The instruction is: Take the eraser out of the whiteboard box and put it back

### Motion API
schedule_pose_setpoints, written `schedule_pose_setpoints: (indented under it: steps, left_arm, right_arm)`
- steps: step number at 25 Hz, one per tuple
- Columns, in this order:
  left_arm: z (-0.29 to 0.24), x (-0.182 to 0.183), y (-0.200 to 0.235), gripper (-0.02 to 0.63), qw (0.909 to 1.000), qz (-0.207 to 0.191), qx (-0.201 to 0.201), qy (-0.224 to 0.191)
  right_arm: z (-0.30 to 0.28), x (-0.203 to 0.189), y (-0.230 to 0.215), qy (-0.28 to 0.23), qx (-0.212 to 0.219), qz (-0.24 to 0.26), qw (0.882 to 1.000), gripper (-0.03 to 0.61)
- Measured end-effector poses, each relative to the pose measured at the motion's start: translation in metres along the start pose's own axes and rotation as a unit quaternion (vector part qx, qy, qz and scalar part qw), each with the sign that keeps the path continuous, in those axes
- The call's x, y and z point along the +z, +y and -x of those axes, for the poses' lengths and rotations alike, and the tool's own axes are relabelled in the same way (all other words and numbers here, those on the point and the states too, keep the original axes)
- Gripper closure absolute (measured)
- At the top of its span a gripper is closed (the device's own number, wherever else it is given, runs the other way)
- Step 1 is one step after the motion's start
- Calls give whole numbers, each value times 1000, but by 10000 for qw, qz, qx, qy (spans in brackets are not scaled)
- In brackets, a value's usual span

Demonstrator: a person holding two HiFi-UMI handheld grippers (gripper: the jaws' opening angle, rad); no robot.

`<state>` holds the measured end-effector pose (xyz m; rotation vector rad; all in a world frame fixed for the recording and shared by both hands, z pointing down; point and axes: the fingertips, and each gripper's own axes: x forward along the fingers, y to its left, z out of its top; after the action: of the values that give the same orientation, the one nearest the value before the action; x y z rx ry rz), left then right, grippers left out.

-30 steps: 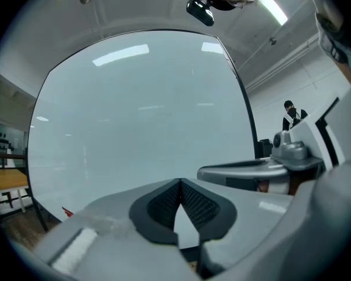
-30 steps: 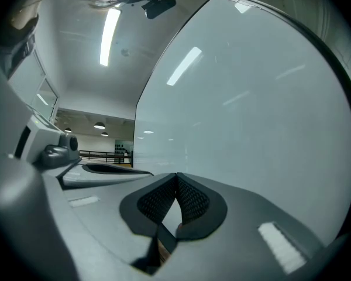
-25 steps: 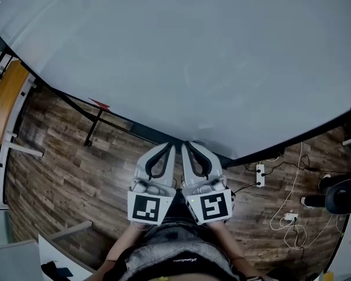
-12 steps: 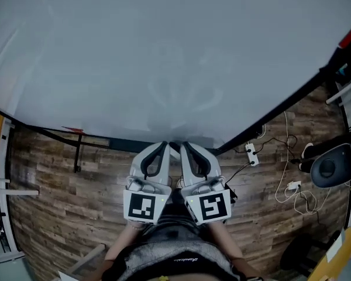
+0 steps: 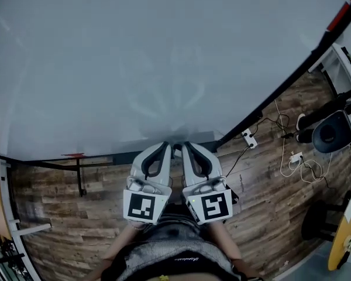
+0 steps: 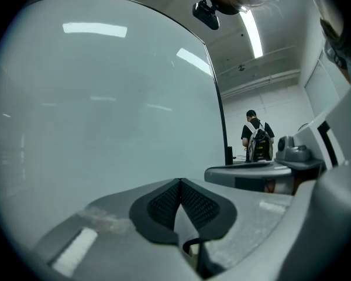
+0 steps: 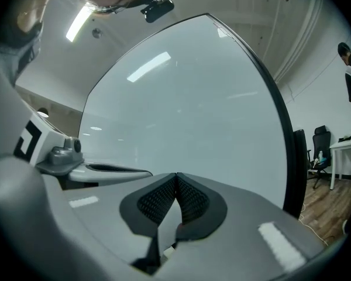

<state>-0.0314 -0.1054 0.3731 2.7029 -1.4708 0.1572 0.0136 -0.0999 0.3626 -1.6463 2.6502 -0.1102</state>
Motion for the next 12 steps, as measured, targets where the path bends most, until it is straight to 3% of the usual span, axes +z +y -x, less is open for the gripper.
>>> schedule_pose_setpoints:
  steps: [7,12]
  left_arm:
    - [-6,-3,-1,614,9988,-30,-498,-1]
    - [-5,-2,-5,614,9982,29,-607,4]
  right_arm:
    - [5,-2,-3,-53,-519,86,9986,577]
    - [11,-3,-9,-4,-677,151,9976,577]
